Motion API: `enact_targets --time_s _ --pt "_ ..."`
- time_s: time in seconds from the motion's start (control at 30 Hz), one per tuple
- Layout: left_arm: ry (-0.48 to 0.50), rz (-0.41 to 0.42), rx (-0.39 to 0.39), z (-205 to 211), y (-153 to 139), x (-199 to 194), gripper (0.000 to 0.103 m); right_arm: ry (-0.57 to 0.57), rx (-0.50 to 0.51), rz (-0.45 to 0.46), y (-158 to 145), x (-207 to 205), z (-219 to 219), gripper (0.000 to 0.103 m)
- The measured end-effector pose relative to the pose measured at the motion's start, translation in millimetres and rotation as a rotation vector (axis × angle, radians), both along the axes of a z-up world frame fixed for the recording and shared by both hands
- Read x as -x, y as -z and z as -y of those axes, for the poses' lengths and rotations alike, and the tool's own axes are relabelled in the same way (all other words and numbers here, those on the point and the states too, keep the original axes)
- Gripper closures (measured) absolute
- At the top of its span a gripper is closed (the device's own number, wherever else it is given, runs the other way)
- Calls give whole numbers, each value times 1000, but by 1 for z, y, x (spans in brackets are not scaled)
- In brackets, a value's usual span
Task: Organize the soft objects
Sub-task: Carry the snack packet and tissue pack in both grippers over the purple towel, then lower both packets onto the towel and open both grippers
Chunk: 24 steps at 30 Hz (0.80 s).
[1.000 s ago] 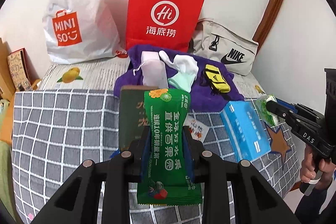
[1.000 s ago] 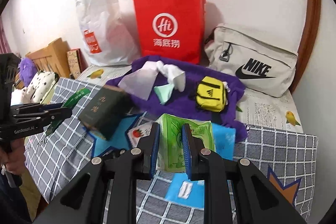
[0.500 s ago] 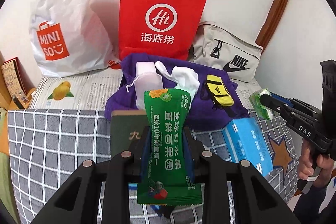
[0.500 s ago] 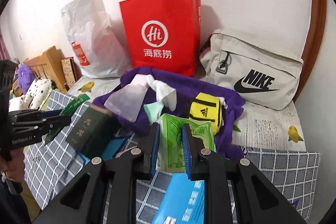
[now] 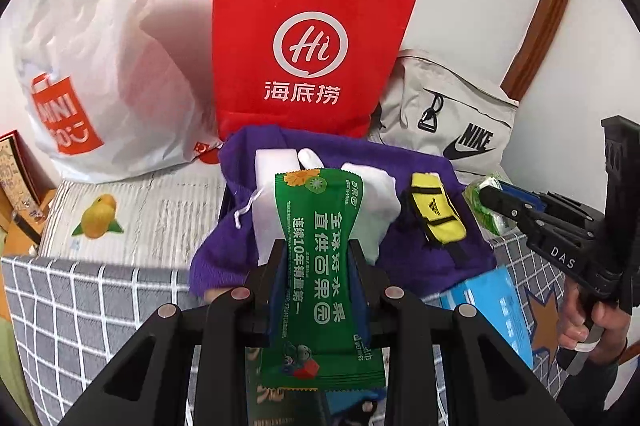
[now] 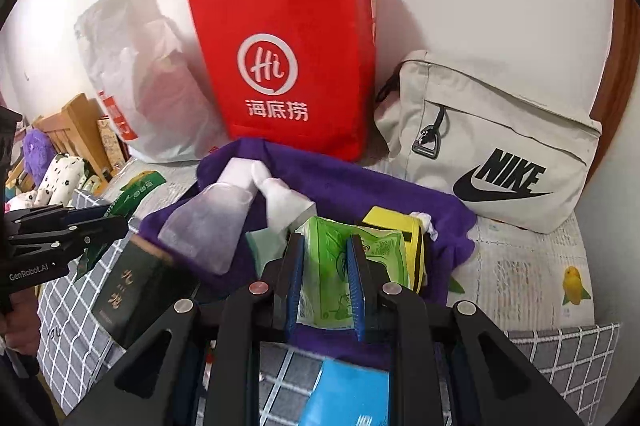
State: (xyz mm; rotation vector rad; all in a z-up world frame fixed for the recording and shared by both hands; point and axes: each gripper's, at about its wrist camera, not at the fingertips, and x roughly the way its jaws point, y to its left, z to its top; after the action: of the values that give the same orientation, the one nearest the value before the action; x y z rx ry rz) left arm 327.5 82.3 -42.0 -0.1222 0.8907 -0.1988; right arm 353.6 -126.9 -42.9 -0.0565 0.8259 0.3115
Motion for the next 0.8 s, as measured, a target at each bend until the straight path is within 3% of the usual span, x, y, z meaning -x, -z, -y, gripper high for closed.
enact_targets --time_s 0.4,0.8 --pt "22 -28 -4 14 13 -49 76 22 -4 -56 21 -41 9 82" --pt "20 -108 9 29 45 -86 76 -14 9 -122 50 -63 2 81"
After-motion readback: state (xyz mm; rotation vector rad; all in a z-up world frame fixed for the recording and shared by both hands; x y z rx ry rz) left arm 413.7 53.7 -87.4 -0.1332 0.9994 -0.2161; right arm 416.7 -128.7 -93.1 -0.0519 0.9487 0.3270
